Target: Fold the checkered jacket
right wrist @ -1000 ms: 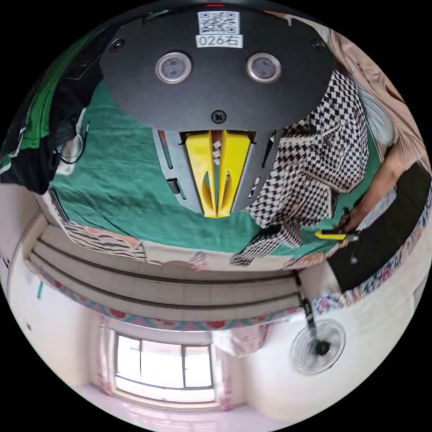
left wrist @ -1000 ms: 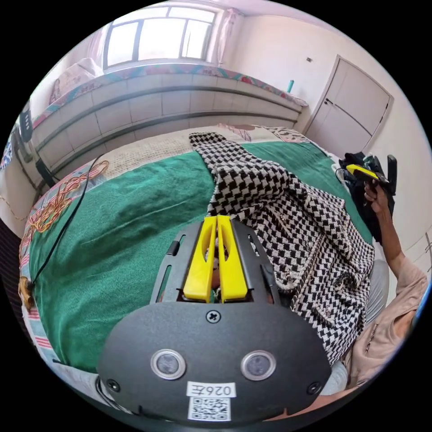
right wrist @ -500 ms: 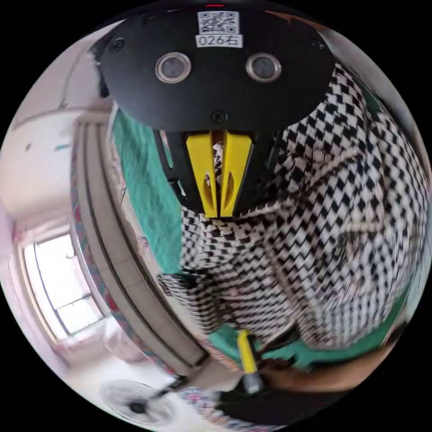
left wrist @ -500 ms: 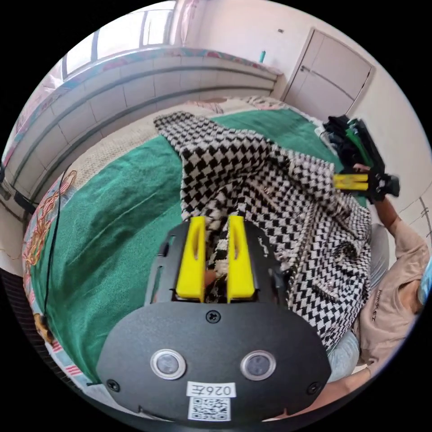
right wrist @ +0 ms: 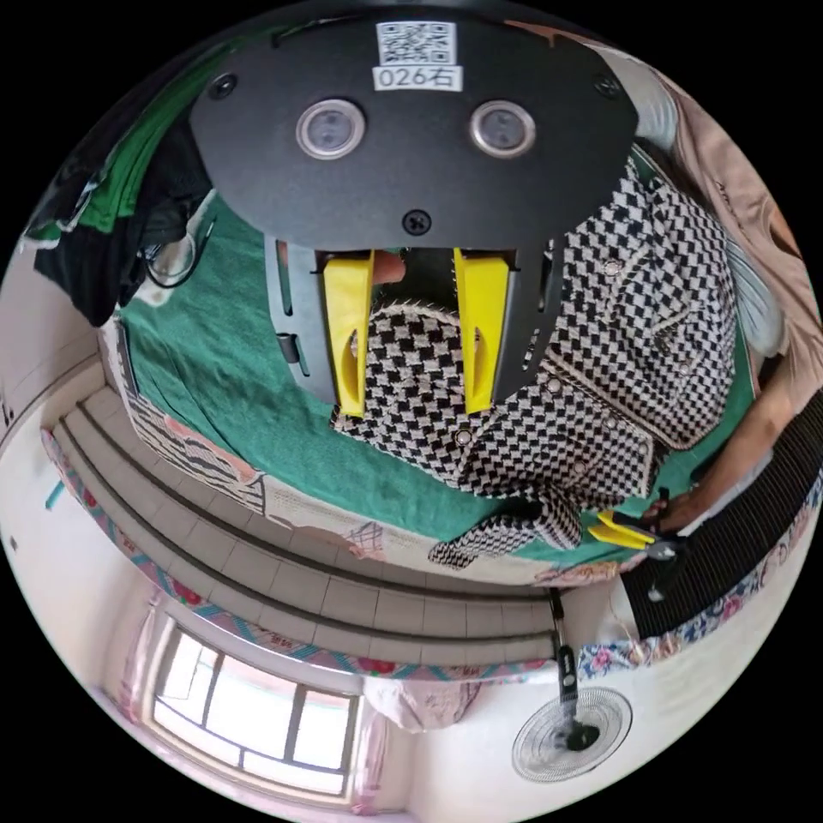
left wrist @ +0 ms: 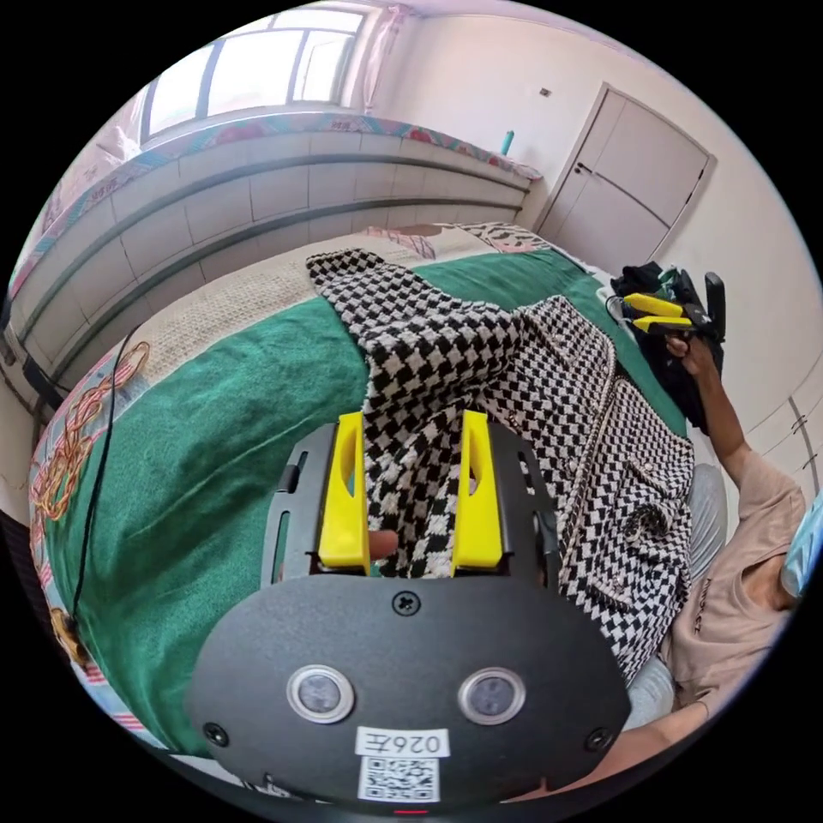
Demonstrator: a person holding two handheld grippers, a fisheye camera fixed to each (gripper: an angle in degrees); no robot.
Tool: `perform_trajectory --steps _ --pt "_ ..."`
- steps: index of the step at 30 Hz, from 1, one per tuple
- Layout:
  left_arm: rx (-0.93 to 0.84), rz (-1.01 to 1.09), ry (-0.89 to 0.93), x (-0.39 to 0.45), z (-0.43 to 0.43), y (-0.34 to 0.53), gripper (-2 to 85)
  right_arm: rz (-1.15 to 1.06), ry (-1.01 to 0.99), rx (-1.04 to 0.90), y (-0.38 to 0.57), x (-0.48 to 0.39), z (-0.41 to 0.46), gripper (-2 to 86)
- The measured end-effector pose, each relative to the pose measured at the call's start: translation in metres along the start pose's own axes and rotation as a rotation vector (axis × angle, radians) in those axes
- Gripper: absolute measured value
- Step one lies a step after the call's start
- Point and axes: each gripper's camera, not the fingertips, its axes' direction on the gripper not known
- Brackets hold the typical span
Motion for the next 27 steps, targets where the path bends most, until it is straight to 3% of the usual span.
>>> perform_trajectory --steps 3,6,8,11,17,23,27 --pt "-0.111 0.064 -0.041 0.019 0.035 -0.026 16.8 -0.031 0.084 -0.093 -0.051 -0.018 0.04 13.8" --pt "-0.263 0.124 -0.137 0.037 0.078 -0.044 8.0 0.073 0.083 -0.216 -0.098 -0.003 0.094 13.8" --pt "-0.248 0.14 -0.133 0.041 0.078 -0.049 4.3 0.167 0.009 -0.286 -0.121 0.004 0.119 6.8" --pt "-0.177 0.17 -0.12 0.039 0.059 -0.04 2.5 0.208 -0.051 -0.214 -0.143 -0.001 0.072 0.6" --pt "0.054 0.155 0.092 0.01 -0.027 -0.019 1.3 0.204 -0.101 -0.018 -0.165 -0.034 -0.057 0.3" --pt "0.078 0.134 0.087 -0.002 -0.067 -0.031 1.9 0.193 -0.093 0.069 -0.216 -0.056 -0.139 0.2" --pt "0.037 -0.028 -0.043 -0.033 -0.031 -0.049 4.3 0.2 -0.004 0.075 -0.275 -0.052 -0.111 3.0"
